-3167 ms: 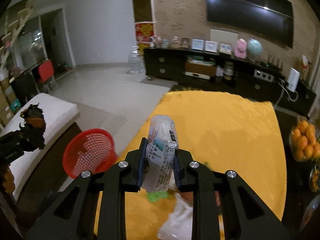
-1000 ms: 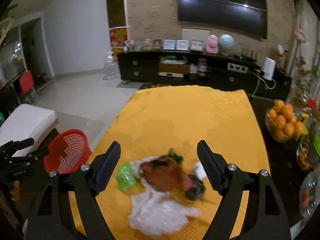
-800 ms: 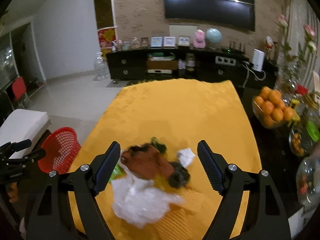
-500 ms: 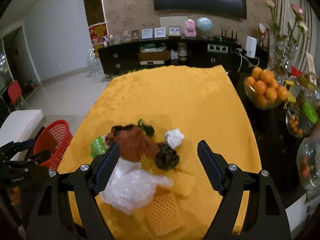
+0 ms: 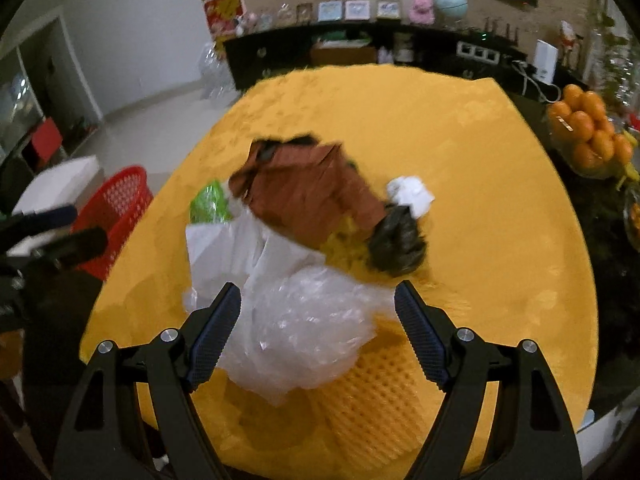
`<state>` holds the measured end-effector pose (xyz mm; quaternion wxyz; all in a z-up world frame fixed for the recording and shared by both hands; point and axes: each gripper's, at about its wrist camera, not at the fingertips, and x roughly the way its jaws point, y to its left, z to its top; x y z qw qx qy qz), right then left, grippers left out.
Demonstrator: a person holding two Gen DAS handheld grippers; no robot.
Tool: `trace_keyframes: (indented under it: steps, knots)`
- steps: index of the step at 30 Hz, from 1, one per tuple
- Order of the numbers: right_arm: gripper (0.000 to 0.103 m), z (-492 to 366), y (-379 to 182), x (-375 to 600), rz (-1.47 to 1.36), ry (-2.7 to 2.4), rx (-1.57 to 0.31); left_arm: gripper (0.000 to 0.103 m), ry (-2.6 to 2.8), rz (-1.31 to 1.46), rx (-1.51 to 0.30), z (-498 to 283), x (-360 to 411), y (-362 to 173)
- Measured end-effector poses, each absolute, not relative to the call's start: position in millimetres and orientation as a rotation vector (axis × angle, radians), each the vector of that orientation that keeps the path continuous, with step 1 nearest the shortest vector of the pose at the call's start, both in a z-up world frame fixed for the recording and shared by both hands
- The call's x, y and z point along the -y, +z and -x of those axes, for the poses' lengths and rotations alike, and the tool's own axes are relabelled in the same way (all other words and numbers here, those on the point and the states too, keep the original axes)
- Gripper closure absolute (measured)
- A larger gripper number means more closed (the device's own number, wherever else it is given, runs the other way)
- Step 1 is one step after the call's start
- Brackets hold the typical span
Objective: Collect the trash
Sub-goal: 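Grasp the clear bubble-wrap bag with the right gripper from the table, then grasp the white tissue paper with the left gripper while the right holds the bubble wrap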
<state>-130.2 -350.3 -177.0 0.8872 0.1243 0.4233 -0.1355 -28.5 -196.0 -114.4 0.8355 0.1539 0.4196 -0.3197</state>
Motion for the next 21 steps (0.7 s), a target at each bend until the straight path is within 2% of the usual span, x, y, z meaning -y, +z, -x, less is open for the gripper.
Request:
trace_keyframes:
  steps: [3, 6, 21]
  knots:
    - [0.049, 125, -186, 350, -0.259, -0.261, -0.915, 0.021, -0.682, -0.332, -0.894, 28, 198, -117]
    - [0.061, 126, -187, 353, -0.277, -0.246, -0.916, 0.021, -0.694, -0.346, -0.898, 30, 203, -120]
    - [0.064, 157, -150, 395, -0.286, -0.406, -0.776, 0.021, -0.823, -0.435, -0.905, 52, 263, -136]
